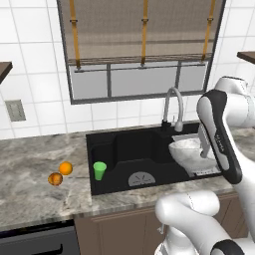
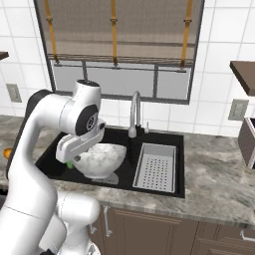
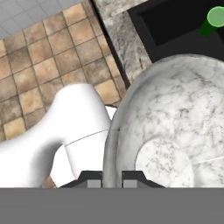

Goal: Remove the peach and orange from the sink. Then move the bowl and cup from the counter to the sink for washing.

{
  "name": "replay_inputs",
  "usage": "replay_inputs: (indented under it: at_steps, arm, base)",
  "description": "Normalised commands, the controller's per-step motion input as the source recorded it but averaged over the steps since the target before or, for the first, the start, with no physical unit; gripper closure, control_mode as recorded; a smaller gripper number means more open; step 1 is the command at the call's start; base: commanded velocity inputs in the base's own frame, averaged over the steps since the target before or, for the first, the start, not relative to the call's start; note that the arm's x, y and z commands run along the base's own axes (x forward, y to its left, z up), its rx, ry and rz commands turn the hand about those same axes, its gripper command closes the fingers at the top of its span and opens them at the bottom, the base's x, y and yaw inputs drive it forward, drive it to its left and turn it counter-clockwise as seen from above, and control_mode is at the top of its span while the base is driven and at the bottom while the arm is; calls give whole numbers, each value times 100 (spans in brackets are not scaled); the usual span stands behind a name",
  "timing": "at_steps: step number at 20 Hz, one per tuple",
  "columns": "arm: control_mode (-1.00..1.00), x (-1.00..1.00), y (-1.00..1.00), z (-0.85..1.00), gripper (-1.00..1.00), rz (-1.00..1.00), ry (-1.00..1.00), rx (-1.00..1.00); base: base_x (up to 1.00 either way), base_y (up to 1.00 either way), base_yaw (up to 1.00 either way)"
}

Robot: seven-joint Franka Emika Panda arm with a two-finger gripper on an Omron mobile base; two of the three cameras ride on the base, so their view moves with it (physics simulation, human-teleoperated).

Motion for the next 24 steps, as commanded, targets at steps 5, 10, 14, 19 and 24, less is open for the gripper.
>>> replay_inputs:
  at_steps: [5,10,14,19,24]
  arm:
    - [-100,12,30,0,100,3,0,4]
    - [-100,22,26,-3,100,4,0,2]
    - [-100,24,20,-3,100,4,0,5]
    - [-100,25,16,-9,100,5,0,8]
    - [-100,28,9,-15,100,6,0,7]
  base:
    - [0,0,0]
    - [0,0,0]
    - [0,0,0]
    - [0,0,0]
    - [0,0,0]
